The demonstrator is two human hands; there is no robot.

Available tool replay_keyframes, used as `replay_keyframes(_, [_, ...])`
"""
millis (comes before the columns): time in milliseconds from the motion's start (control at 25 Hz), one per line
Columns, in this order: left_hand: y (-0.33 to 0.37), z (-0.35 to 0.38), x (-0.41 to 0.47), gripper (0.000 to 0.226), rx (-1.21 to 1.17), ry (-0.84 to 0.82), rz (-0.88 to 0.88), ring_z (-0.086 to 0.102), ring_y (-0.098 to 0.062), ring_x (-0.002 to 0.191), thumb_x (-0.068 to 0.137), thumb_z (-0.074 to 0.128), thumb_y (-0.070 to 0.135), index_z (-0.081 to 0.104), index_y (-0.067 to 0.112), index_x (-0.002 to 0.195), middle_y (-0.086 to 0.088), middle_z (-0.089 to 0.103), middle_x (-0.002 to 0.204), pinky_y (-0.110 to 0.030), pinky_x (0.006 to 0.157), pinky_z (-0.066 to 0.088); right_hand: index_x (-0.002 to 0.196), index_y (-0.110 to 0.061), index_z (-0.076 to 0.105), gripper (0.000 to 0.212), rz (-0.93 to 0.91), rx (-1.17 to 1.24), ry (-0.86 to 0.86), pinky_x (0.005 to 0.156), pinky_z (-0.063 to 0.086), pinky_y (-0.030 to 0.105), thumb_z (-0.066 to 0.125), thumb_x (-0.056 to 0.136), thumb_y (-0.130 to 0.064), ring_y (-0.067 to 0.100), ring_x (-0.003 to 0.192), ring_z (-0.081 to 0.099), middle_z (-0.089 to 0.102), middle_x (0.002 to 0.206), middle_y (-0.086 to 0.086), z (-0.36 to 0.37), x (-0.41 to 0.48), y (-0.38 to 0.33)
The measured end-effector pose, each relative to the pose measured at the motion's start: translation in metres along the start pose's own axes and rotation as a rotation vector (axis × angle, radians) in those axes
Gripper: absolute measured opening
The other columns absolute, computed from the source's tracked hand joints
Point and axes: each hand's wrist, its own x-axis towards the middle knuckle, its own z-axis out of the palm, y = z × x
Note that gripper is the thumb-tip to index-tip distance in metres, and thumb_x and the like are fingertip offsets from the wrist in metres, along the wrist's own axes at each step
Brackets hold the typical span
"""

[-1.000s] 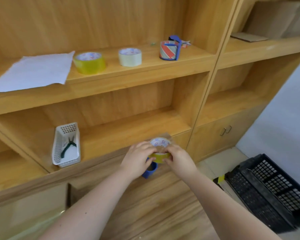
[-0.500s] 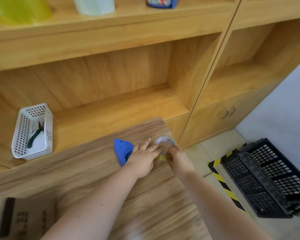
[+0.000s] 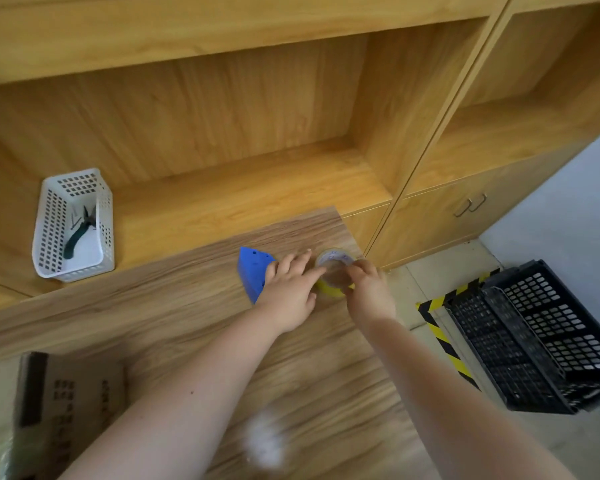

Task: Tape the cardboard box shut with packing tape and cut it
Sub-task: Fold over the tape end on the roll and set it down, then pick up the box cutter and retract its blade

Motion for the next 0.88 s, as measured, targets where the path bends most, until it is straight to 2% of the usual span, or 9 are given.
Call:
replay_keyframes(200, [-0.01, -0.025, -0.067, 0.05, -0.276, 0.13, -0.146, 0.02, -0.025, 0.142, 0.09, 0.054, 0.022, 0.044, 0.03, 0.138, -0.001, 0.027, 0.157, -0.039, 0.115, 0.021, 0.122, -0.019, 0.058, 0.042, -0.068, 0.227, 0.02, 0.098, 0.041, 0.039, 0.064, 0.082, -0.008, 0.029, 0.119, 0.045, 0.055, 0.129, 0.005, -0.016, -0.046, -0.039])
replay_keyframes(280, [-0.017, -0.03, -0.107, 0.048, -0.379, 0.2, -0.228, 0.034, -0.025, 0.135, 0.087, 0.057, 0.018, 0.049, 0.026, 0.134, -0.003, 0.041, 0.148, -0.033, 0.112, 0.027, 0.121, -0.02, 0.059, 0.043, -0.087, 0.314, -0.003, 0.098, 0.043, 0.038, 0.067, 0.08, -0.008, 0.026, 0.116, 0.049, 0.057, 0.125, 0.005, -0.014, -0.081, -0.061])
replay_keyframes(400, [-0.032, -0.029, -0.176, 0.045, -0.468, 0.248, -0.289, 0.048, -0.024, 0.124, 0.083, 0.061, 0.015, 0.056, 0.022, 0.127, -0.004, 0.057, 0.131, -0.033, 0.108, 0.036, 0.118, -0.02, 0.06, 0.043, -0.102, 0.399, -0.058, 0.094, 0.045, 0.031, 0.068, 0.078, -0.008, 0.02, 0.104, 0.054, 0.06, 0.117, 0.003, -0.003, -0.146, -0.092])
replay_keyframes(560, [-0.049, -0.022, -0.256, 0.044, -0.518, 0.232, -0.364, 0.053, -0.021, 0.117, 0.083, 0.062, 0.013, 0.056, 0.022, 0.126, -0.006, 0.057, 0.127, -0.025, 0.1, 0.037, 0.115, -0.015, 0.063, 0.04, -0.12, 0.406, -0.128, 0.084, 0.041, 0.021, 0.07, 0.076, -0.008, 0.012, 0.091, 0.054, 0.063, 0.106, 0.004, 0.027, -0.22, -0.118])
replay_keyframes(640, [-0.054, -0.013, -0.295, 0.045, -0.518, 0.17, -0.38, 0.054, -0.022, 0.118, 0.085, 0.061, 0.015, 0.054, 0.024, 0.128, -0.007, 0.053, 0.131, -0.025, 0.099, 0.038, 0.114, -0.014, 0.063, 0.037, -0.057, 0.392, -0.171, 0.077, 0.037, 0.019, 0.071, 0.078, -0.012, 0.01, 0.085, 0.05, 0.063, 0.099, 0.002, 0.045, -0.254, -0.128])
replay_keyframes(760, [-0.06, 0.007, -0.342, 0.049, -0.487, 0.079, -0.344, 0.049, -0.022, 0.126, 0.085, 0.06, 0.014, 0.051, 0.021, 0.133, -0.005, 0.047, 0.138, -0.025, 0.105, 0.035, 0.109, -0.013, 0.06, 0.03, 0.072, 0.356, -0.292, 0.074, 0.042, 0.024, 0.068, 0.08, -0.018, 0.015, 0.083, 0.053, 0.055, 0.091, -0.003, 0.073, -0.301, -0.144])
replay_keyframes(880, [-0.066, 0.016, -0.368, 0.051, -0.488, 0.046, -0.326, 0.041, -0.02, 0.133, 0.086, 0.058, 0.013, 0.048, 0.021, 0.135, -0.004, 0.046, 0.141, -0.025, 0.108, 0.029, 0.099, -0.016, 0.054, 0.03, 0.164, 0.212, -0.42, 0.073, 0.047, 0.031, 0.066, 0.08, -0.035, 0.024, 0.091, 0.062, 0.058, 0.091, 0.002, 0.096, -0.34, -0.163])
